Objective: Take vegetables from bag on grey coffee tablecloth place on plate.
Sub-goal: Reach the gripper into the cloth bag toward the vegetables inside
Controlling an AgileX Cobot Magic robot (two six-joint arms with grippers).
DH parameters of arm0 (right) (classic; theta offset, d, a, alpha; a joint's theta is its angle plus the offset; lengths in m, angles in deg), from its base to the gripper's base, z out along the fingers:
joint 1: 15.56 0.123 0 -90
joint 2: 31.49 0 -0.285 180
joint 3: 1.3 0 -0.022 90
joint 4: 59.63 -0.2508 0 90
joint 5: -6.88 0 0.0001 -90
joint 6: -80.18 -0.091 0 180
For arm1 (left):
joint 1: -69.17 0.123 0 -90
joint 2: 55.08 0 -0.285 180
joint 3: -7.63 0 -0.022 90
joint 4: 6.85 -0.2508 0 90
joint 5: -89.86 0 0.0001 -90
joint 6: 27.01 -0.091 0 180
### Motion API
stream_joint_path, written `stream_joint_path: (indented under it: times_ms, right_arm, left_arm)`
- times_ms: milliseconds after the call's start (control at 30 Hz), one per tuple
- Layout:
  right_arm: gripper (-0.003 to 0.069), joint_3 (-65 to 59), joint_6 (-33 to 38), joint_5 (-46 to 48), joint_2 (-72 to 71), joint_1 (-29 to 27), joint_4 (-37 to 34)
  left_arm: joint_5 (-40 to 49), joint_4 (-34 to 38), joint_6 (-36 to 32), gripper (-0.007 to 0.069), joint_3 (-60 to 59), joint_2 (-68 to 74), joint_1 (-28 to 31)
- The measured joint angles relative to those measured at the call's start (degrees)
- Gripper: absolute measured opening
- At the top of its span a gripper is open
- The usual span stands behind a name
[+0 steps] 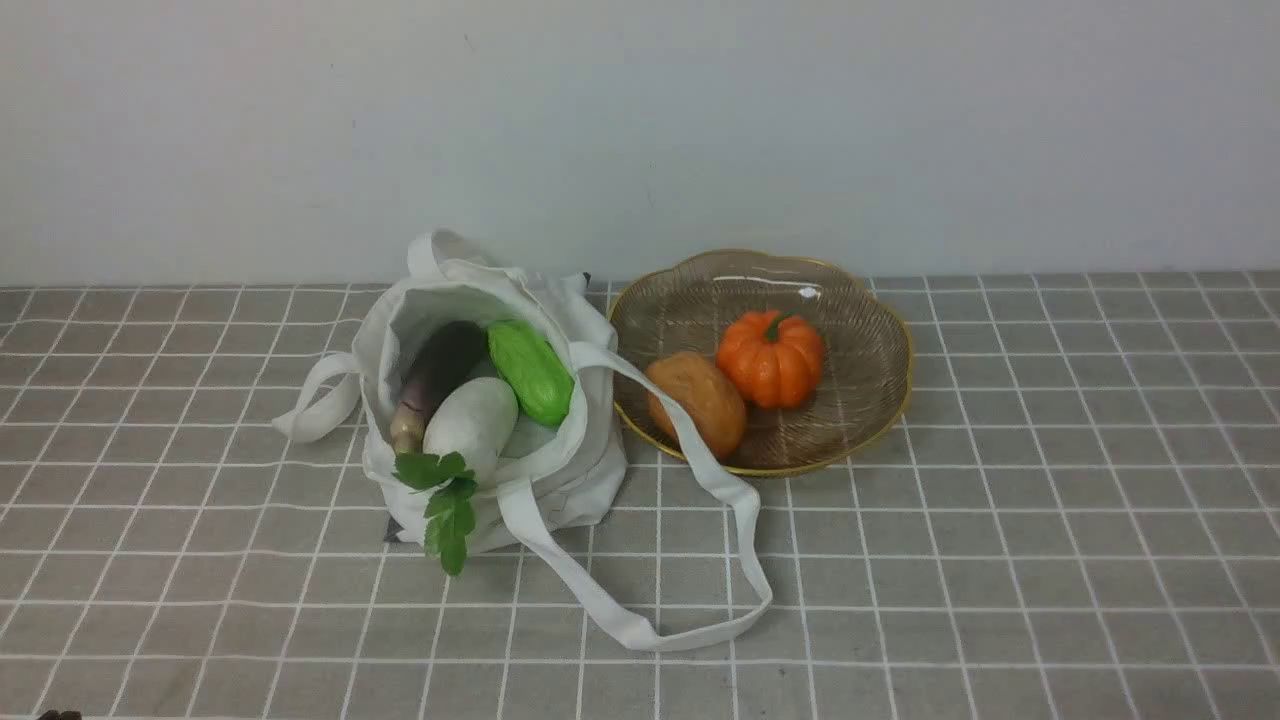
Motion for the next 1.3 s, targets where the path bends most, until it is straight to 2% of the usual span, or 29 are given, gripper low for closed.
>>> stream_joint_path:
  times_ms: [1167, 1300]
  right_arm:
    - [-0.0015, 0.0, 1.3, 0.0, 0.0, 0.0, 0.0]
    - [-0.0015, 0.0, 1.9, 0.0, 0.0, 0.0, 0.0]
  left_arm:
    - [0.1, 0.1, 0.0, -0.0004, 0.0, 0.0, 0.0]
    - [0.1, 7.6, 3.8, -0.0004, 0.0, 0.0, 0.0]
